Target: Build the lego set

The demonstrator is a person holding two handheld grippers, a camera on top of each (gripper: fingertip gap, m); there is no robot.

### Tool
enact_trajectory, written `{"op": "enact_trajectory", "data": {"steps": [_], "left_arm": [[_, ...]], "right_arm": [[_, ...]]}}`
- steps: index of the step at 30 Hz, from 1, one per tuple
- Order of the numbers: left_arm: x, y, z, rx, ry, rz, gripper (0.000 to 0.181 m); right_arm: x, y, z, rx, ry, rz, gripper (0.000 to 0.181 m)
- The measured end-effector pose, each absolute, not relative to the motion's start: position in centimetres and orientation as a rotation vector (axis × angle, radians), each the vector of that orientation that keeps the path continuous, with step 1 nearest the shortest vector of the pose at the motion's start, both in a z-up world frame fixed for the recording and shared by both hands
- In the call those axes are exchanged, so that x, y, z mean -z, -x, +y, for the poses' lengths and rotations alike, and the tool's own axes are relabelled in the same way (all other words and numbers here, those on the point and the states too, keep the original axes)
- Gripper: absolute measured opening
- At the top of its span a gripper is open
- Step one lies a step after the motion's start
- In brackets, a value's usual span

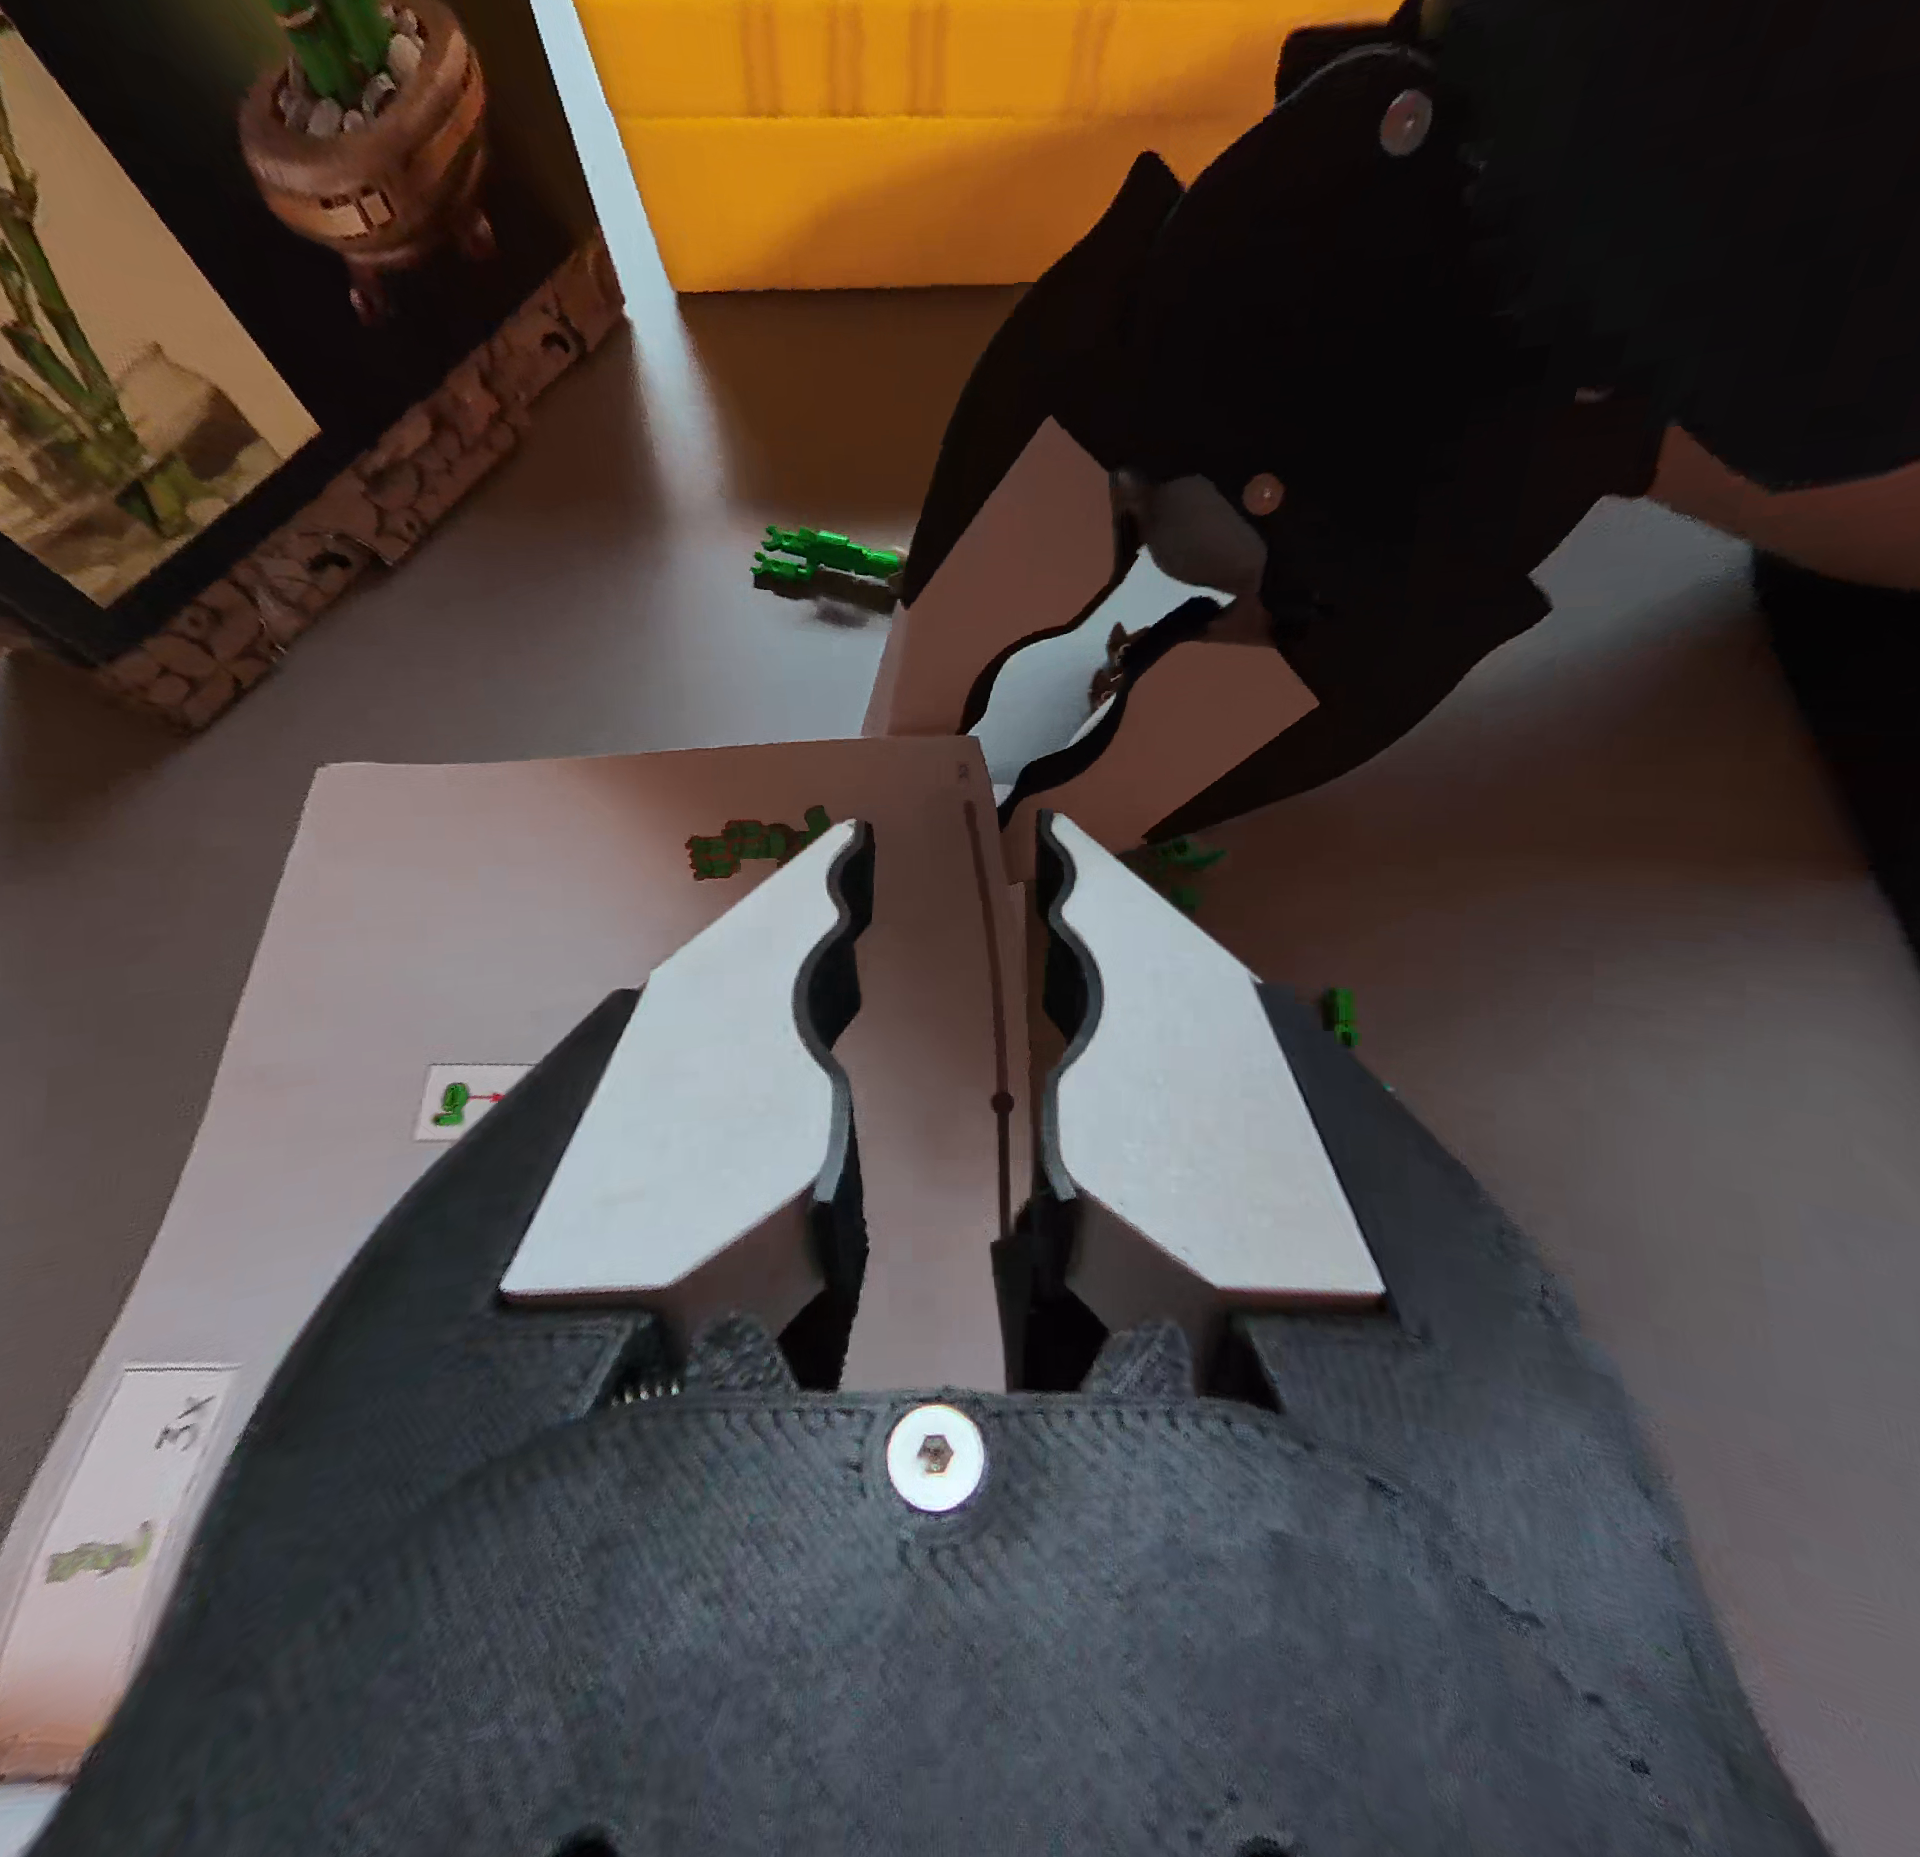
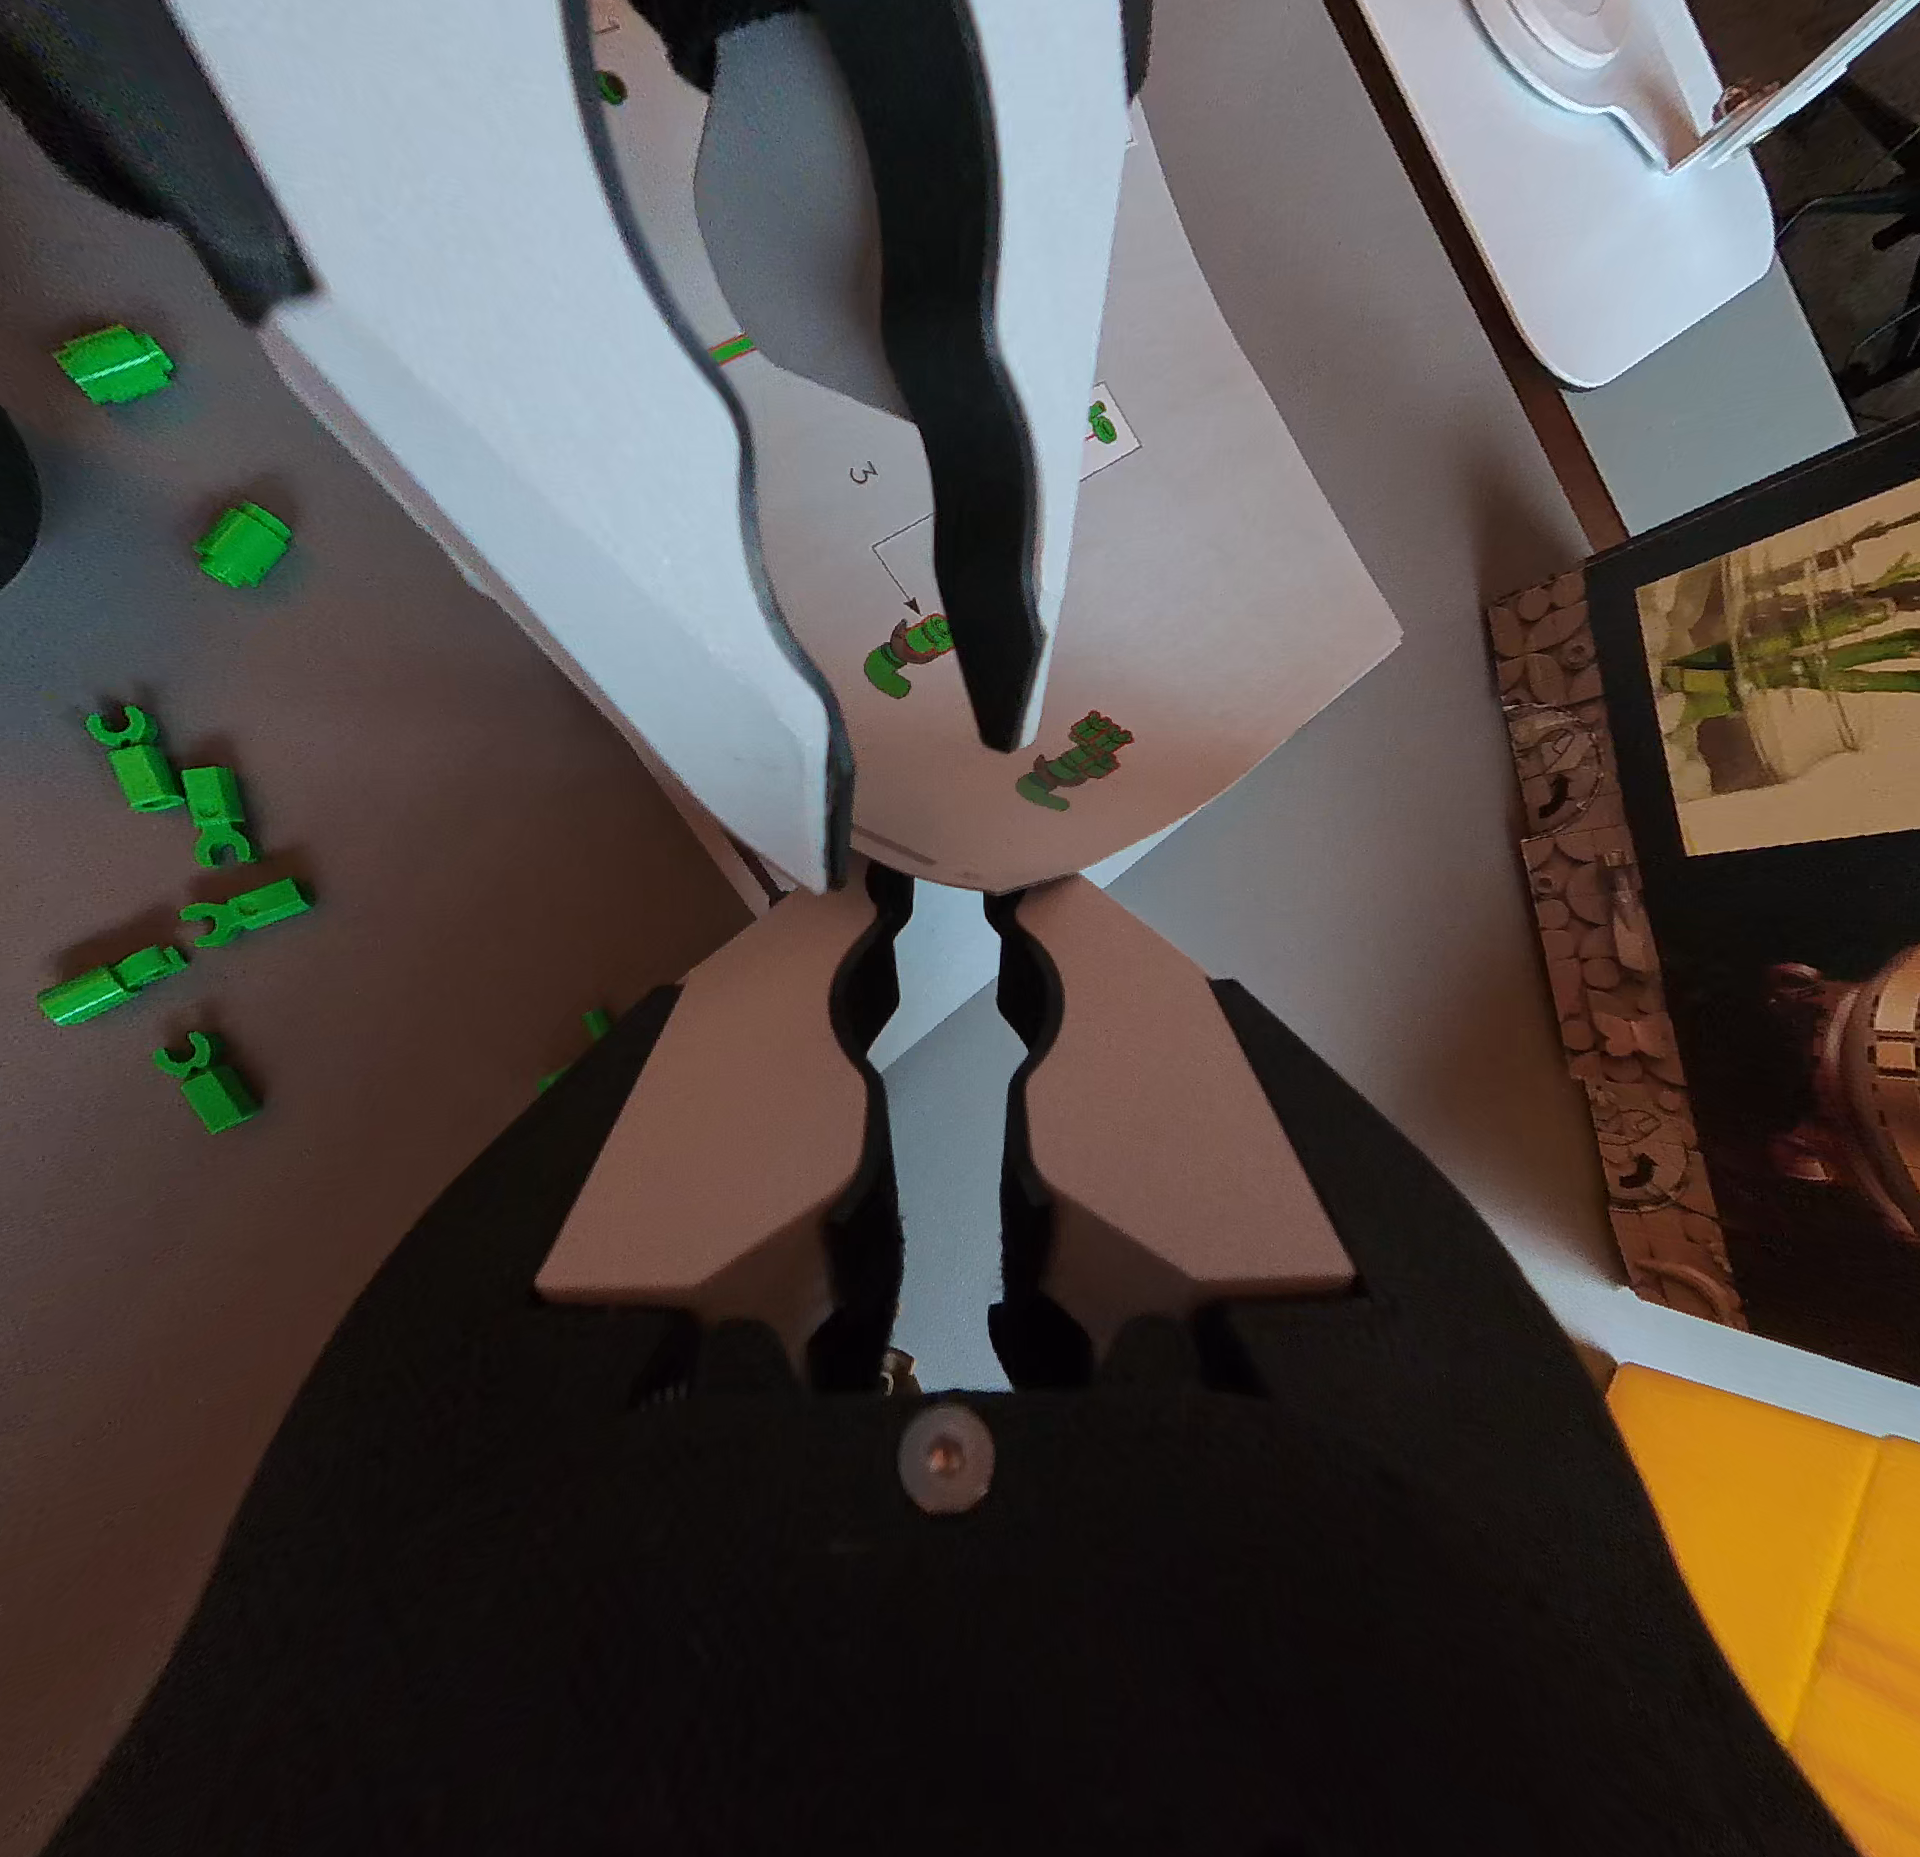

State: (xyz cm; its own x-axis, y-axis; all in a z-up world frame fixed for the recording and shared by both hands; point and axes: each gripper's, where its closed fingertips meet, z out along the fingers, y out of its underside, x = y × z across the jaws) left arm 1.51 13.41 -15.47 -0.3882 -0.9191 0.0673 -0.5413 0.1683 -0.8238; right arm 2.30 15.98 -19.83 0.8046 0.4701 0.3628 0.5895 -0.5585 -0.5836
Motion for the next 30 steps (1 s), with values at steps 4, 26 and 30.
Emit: {"op": "enact_trajectory", "data": {"steps": [4,26,30], "left_arm": [[16.2,-1.8,14.0,0.918,1.325,2.013,0.024],[16.6,-1.4,14.2,1.003,1.385,1.992,0.01],[16.5,-1.4,13.9,1.042,1.39,1.987,0.013]], "right_arm": [[19.8,-2.3,16.0,0.218,2.261,-0.783,0.01],[19.8,-2.3,15.9,0.22,2.254,-0.797,0.01],[19.8,-2.3,15.9,0.22,2.253,-0.799,0.01]]}}
